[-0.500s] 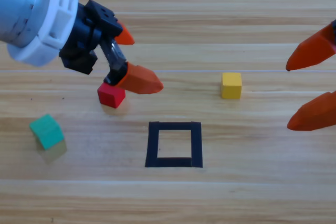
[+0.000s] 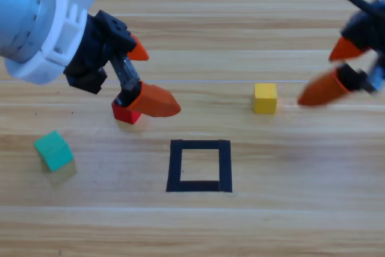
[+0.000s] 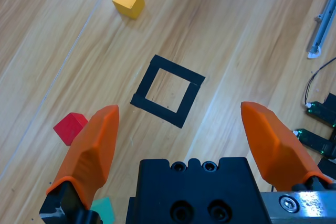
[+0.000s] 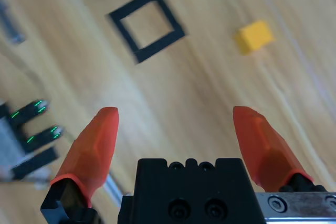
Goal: Stack the blocks in the rectangular block: red at the bottom, yellow in the middle, green on top
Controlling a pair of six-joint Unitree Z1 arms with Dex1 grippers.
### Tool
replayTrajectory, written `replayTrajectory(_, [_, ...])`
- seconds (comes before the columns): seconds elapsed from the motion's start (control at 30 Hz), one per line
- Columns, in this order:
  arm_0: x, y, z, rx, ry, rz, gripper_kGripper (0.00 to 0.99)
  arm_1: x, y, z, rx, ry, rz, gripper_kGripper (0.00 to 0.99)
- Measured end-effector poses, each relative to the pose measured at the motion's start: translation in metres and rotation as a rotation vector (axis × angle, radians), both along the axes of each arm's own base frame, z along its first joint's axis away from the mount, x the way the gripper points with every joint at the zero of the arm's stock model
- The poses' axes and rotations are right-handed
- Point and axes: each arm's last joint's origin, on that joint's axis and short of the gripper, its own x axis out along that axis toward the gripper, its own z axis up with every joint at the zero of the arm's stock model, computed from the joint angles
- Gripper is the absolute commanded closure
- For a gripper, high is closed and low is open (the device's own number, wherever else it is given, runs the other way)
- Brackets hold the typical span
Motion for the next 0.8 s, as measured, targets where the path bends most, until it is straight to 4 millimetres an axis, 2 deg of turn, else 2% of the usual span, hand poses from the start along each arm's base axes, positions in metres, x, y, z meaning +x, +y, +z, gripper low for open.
replayTrajectory(0.2, [-0.002, 0.002, -0.001, 0.015, 0.012, 0.001, 0.0, 0.04, 0.021, -0.008, -0.05, -0.111, -0.402, 0.033])
replayTrajectory(0.37, [-0.002, 0.002, -0.001, 0.015, 0.017, 0.016, 0.0, 0.064, 0.045, -0.033, -0.052, -0.053, -0.532, 0.033])
replayTrajectory(0.43, [-0.001, 0.003, 0.0, 0.013, 0.022, 0.08, 0.0, 0.073, 0.054, -0.041, -0.055, -0.032, -0.589, 0.033])
replayTrajectory(0.53, [0.004, 0.005, 0.007, 0.021, 0.034, 0.21, 0.002, 0.082, 0.065, -0.034, -0.063, 0.007, -0.648, 0.033])
replayTrajectory(0.63, [0.015, 0.001, 0.02, -0.012, 0.056, 0.313, 0.017, 0.09, 0.075, -0.032, -0.041, 0.059, -0.68, 0.033])
replayTrajectory(0.67, [0.025, -0.002, 0.027, -0.023, 0.078, 0.36, 0.017, 0.096, 0.082, -0.033, -0.035, 0.103, -0.697, 0.033])
replayTrajectory(0.73, [0.037, -0.003, 0.03, -0.017, 0.109, 0.426, 0.017, 0.111, 0.095, -0.043, -0.052, 0.147, -0.738, 0.033])
replayTrajectory(0.77, [0.048, -0.003, 0.029, -0.004, 0.137, 0.497, 0.017, 0.126, 0.105, -0.054, -0.071, 0.182, -0.764, 0.033])
replayTrajectory(0.8, [0.054, -0.003, 0.028, 0.008, 0.153, 0.533, 0.019, 0.132, 0.109, -0.061, -0.08, 0.196, -0.771, 0.033])
